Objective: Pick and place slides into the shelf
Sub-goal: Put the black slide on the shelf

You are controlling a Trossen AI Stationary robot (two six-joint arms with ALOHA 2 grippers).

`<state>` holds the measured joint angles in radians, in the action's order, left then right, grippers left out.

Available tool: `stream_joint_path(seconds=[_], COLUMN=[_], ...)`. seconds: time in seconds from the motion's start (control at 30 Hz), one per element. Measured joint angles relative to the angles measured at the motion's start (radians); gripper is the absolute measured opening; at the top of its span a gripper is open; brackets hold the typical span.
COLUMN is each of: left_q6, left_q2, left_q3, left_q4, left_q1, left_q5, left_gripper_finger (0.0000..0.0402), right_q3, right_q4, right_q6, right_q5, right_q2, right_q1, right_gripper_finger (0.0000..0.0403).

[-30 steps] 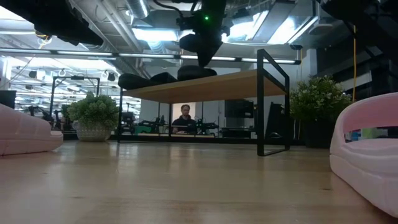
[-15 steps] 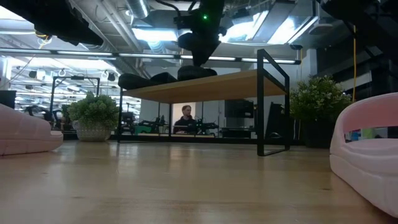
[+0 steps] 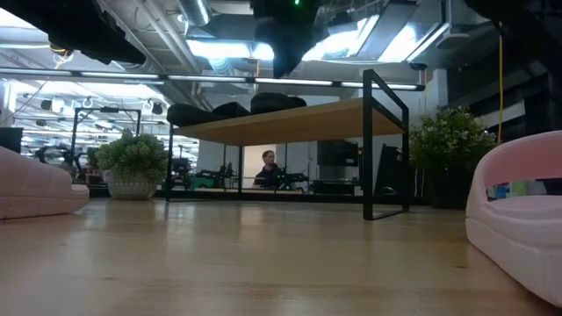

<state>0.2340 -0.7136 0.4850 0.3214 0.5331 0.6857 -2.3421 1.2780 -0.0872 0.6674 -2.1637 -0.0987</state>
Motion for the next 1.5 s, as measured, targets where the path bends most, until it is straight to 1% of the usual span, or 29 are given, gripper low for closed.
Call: stream_joint_path(seconds=[0.27,0.37,0.43,0.5,0.57,0.67,0.7,0.77,0.83,0.93,1.07,1.13,1.2,1.3,1.37,1.5], left_q6=[0.000,0.000,0.000,0.000,0.000,-0.022,-0.035,-0.063,-0.091,-0.117,-0.158,-0.166,-0.166,-0.167,-0.167,-0.193], left_q2=[0.000,0.000,0.000,0.000,0.000,0.000,0.000,0.000,0.000,0.000,-0.007,-0.016,-0.027,-0.045,-0.056,-0.072], left_q3=[0.000,0.000,0.000,0.000,0.000,0.000,0.000,0.000,0.000,0.000,0.000,0.000,0.000,0.000,0.000,0.000], left_q4=[0.000,0.000,0.000,0.000,-0.001,-0.009,-0.019,-0.046,-0.081,-0.121,-0.155,-0.169,-0.193,-0.210,-0.225,-0.255], left_q1=[0.000,0.000,0.000,0.000,0.000,-0.001,-0.001,-0.001,-0.006,-0.028,-0.087,-0.125,-0.166,-0.220,-0.249,-0.294], left_q5=[0.000,0.000,0.000,0.000,0.000,0.000,0.000,0.000,0.003,0.004,0.004,-0.005,-0.033,-0.110,-0.152,-0.188], left_gripper_finger=[0.0000,0.0000,0.0000,0.0000,0.0000,0.0000,0.0000,0.0000,0.0000,0.0000,0.0000,0.0000,0.0000,0.0000,0.0000,0.0000], right_q3=[0.000,0.000,0.000,0.000,0.000,0.000,0.000,0.000,0.005,0.042,0.137,0.207,0.287,0.414,0.496,0.651], right_q4=[0.000,0.014,0.050,0.088,0.131,0.200,0.224,0.260,0.294,0.293,0.291,0.293,0.289,0.276,0.235,0.117], right_q6=[-0.005,-0.044,-0.067,-0.114,-0.163,-0.223,-0.233,-0.279,-0.320,-0.355,-0.423,-0.491,-0.565,-0.681,-0.742,-0.771], right_q5=[0.000,0.000,0.001,0.001,0.001,0.001,0.004,0.038,0.094,0.183,0.202,0.224,0.238,0.252,0.256,0.279], right_q2=[0.094,0.136,0.167,0.197,0.225,0.254,0.259,0.265,0.266,0.268,0.267,0.267,0.277,0.310,0.344,0.439], right_q1=[0.073,0.104,0.124,0.145,0.167,0.203,0.216,0.246,0.277,0.330,0.383,0.400,0.416,0.439,0.460,0.507], right_gripper_finger=[0.0220,0.0205,0.0182,0.0147,0.0105,0.0029,0.0015,0.0011,0.0008,0.0005,0.0004,0.0004,0.0003,0.0002,0.0002,0.0002])
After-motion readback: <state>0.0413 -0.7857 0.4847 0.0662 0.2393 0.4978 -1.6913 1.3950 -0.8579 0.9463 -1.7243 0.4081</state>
